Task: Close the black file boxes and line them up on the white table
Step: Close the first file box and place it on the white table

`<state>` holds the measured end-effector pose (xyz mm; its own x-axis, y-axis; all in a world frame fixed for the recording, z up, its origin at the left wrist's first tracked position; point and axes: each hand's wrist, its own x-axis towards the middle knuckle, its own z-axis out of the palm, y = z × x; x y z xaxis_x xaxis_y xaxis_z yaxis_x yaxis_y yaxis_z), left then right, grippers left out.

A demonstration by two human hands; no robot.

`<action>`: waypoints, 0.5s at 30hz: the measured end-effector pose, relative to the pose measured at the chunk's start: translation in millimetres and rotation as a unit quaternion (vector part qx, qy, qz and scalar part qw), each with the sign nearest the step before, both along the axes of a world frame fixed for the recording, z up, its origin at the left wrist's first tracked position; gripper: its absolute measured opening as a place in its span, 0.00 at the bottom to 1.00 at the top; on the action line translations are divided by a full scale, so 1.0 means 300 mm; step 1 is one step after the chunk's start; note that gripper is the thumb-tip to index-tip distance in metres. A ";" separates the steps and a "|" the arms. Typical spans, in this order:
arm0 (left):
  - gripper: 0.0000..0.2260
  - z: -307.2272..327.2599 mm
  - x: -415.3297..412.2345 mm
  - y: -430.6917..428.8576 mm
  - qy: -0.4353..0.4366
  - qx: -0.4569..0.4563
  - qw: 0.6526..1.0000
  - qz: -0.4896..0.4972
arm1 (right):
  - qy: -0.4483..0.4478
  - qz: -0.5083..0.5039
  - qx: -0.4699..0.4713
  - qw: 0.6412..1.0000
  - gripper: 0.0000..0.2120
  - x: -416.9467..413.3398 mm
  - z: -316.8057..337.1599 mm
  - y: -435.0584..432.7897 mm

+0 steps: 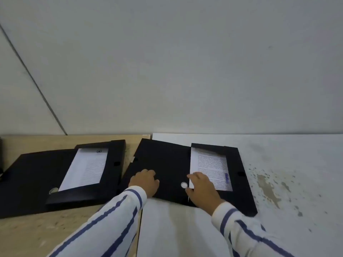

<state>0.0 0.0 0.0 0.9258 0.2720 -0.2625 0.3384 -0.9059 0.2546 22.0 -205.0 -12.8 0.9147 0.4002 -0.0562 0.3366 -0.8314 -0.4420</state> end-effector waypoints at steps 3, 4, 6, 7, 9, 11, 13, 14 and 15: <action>0.22 -0.052 0.025 0.034 0.028 -0.016 0.999 0.030 | 0.022 -0.007 -0.026 0.999 0.22 0.009 -0.091 -0.036; 0.22 -0.065 0.030 0.052 0.033 -0.018 0.998 0.042 | 0.032 -0.012 -0.037 0.999 0.22 0.006 -0.117 -0.052; 0.23 -0.098 0.044 0.084 0.041 -0.017 0.997 0.057 | 0.035 -0.022 -0.044 0.998 0.22 0.011 -0.154 -0.070; 0.23 -0.113 0.054 0.101 0.040 -0.011 0.997 0.065 | 0.030 -0.024 -0.047 0.998 0.22 0.017 -0.167 -0.077; 0.24 -0.135 0.068 0.136 0.038 0.006 0.996 0.078 | 0.023 -0.022 -0.054 0.998 0.21 0.025 -0.185 -0.089; 0.26 -0.154 0.081 0.172 0.041 0.019 0.996 0.080 | 0.027 -0.024 -0.055 0.998 0.21 0.029 -0.204 -0.093; 0.27 -0.164 0.098 0.205 0.048 0.031 0.995 0.080 | 0.034 -0.034 -0.046 0.998 0.23 0.028 -0.220 -0.092; 0.27 -0.169 0.107 0.221 0.050 0.036 0.995 0.083 | 0.034 -0.041 -0.038 0.998 0.26 0.026 -0.225 -0.090; 0.27 -0.172 0.119 0.236 0.050 0.040 0.994 0.085 | 0.029 -0.047 -0.028 0.998 0.30 0.024 -0.229 -0.089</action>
<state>35.6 70.7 -51.6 0.8344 0.4465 -0.3232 0.5091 -0.8490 0.1415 29.2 -231.5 -81.6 0.9428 0.3067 -0.1305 0.2301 -0.8823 -0.4107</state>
